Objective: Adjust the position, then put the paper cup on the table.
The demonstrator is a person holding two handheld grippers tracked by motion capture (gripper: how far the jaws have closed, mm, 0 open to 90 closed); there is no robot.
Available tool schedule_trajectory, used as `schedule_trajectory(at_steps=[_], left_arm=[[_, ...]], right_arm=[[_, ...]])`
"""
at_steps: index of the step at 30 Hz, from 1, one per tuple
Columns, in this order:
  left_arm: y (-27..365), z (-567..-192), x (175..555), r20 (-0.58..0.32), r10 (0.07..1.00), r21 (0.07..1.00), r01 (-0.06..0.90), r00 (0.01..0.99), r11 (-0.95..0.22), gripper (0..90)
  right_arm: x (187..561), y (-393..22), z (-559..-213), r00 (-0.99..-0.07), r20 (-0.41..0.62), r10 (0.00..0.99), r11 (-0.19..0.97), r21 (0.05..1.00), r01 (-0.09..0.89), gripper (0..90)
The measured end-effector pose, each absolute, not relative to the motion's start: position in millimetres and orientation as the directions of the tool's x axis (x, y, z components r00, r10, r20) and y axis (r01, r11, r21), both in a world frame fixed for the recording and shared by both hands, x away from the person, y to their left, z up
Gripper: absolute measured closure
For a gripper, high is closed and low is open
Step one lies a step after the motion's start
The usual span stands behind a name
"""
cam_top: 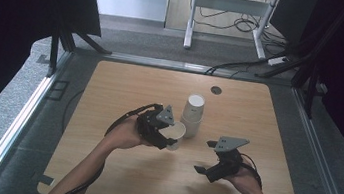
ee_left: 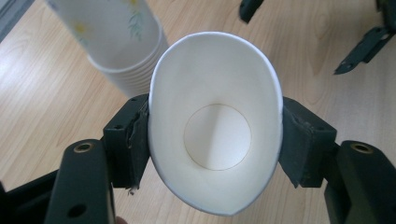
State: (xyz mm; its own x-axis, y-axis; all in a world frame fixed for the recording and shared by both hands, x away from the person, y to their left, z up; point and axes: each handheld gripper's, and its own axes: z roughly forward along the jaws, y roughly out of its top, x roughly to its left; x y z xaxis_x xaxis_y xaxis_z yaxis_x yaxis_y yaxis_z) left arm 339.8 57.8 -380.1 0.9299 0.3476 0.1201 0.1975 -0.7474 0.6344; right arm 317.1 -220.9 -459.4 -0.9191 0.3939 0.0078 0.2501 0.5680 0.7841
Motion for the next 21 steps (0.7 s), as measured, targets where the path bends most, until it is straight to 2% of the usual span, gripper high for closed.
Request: schedule_trajectory(at_steps=[21], left_arm=[[90.2, -387.6, 360.6, 0.151, 0.518, 0.598, 0.340, 0.842, -0.726, 33.2]], right_arm=[[312.8, -236.7, -465.1, -0.871, 0.029, 0.490, 0.538, 0.776, 0.329, 0.0]])
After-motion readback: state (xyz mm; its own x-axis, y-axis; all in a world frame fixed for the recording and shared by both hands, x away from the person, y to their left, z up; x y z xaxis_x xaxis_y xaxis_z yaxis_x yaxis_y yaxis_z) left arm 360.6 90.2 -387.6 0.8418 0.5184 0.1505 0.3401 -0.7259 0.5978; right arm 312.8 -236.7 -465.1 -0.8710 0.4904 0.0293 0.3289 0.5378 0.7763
